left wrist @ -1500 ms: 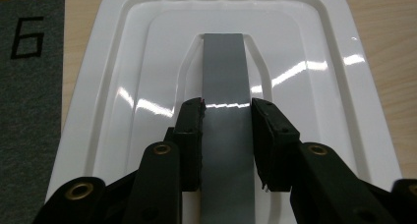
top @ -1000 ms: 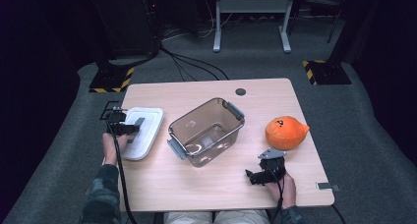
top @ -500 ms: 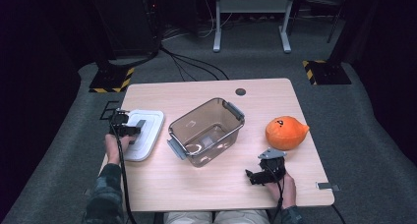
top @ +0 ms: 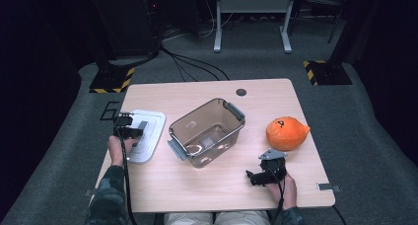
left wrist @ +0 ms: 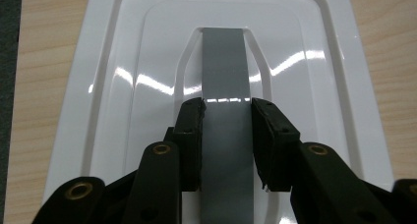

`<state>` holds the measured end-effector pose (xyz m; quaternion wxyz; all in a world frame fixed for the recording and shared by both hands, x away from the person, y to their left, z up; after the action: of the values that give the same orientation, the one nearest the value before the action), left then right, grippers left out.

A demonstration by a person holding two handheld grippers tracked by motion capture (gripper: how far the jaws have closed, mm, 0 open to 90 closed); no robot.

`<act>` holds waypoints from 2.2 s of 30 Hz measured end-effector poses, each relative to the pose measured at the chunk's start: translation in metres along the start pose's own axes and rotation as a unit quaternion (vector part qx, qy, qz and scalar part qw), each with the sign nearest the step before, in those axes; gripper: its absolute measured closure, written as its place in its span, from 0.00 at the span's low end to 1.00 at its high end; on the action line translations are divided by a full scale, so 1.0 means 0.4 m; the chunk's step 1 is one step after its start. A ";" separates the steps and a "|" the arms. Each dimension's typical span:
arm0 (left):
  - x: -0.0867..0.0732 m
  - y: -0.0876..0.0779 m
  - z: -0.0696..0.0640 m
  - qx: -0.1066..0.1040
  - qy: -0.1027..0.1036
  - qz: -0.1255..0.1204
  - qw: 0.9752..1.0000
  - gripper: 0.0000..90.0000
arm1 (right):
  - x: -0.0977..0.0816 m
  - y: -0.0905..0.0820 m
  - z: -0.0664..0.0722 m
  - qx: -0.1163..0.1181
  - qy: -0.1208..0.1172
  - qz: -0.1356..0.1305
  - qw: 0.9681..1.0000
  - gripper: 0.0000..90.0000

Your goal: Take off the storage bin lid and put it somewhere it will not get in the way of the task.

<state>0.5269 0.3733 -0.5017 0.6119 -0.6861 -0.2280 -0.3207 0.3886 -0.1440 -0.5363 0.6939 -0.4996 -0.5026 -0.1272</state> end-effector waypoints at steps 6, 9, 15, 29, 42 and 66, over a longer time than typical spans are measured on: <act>-0.002 -0.001 0.000 0.004 -0.005 -0.001 1.000 0.68 | 0.000 0.000 0.000 0.000 0.001 0.000 1.000 0.02; 0.000 -0.002 -0.002 0.010 -0.006 -0.001 1.000 0.56 | 0.000 0.000 0.000 0.000 0.001 0.000 1.000 0.02; 0.004 -0.019 -0.002 0.026 -0.011 -0.005 1.000 0.27 | 0.000 0.000 0.000 0.000 0.001 0.000 1.000 0.02; -0.007 -0.080 -0.042 0.000 0.021 -0.039 0.999 0.11 | 0.000 0.000 0.000 -0.001 0.000 0.000 1.000 0.01; -0.065 -0.136 -0.087 -0.036 0.047 -0.067 0.996 0.09 | 0.000 0.000 0.000 -0.001 0.000 0.000 1.000 0.01; -0.216 -0.174 -0.223 -0.087 0.103 -0.084 0.987 0.07 | 0.000 0.000 0.000 -0.001 0.001 0.000 1.000 0.01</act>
<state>0.4038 0.3025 -0.5113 0.5410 -0.6782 -0.1925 -0.4586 0.3887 -0.1439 -0.5363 0.6938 -0.5004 -0.5018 -0.1285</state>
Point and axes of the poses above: each handheld gripper's, and its own axes: y roughly forward along the jaws, x roughly out of its top, z roughly to its left, the point moved 1 cm from there along y, roughly forward along the jaws, and after that the axes turned 10 degrees about -z, right-handed, at the moved point
